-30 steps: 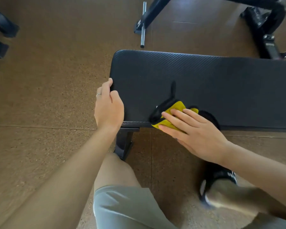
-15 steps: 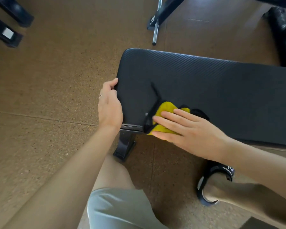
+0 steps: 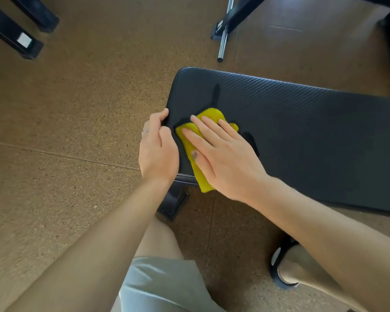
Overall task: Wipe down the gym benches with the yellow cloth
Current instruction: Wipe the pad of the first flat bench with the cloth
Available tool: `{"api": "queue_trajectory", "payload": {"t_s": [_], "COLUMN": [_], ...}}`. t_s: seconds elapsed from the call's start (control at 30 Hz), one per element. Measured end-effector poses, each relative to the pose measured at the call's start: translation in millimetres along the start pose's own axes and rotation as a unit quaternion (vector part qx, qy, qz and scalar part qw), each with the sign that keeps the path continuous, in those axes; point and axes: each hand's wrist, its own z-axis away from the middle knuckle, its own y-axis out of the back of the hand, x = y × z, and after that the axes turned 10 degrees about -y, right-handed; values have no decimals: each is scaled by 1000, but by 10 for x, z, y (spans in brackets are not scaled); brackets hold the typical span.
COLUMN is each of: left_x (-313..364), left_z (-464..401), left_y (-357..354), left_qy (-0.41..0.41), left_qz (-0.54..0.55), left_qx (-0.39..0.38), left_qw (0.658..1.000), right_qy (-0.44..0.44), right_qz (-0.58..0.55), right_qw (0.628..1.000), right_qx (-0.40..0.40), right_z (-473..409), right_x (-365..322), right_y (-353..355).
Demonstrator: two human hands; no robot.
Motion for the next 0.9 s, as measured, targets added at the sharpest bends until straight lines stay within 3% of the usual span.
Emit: {"api": "queue_trajectory", "payload": {"t_s": [0.13,0.27,0.47,0.6,0.7,0.9], "left_x": [-7,20,44,37,39,69], "left_z": [10,24,2,-3,0,7], "left_y": [-12,-33,-37,-40,-37,-38], "left_qy": [-7,-21,-24,-35,-31,-5], "left_qz": [-40,-88,-109,-103,-104,-138], "left_qx": [5,9,10,11,19,12], "left_qw": [999,996,994,994,994,990], "right_qy": [29,25,-114,-45,1,-41], "right_qz": [27,12,-14,-16,-12,-28], "right_qw": [999,999,993,998,999,995], "right_qx": [-37,-24,34,30,33,87], "right_z": [487,-48,-1178,-662,-774,-1282], "right_x": [147,165,7,-171,-106,275], "right_y": [48,44,-33,-58,-24,-77]}}
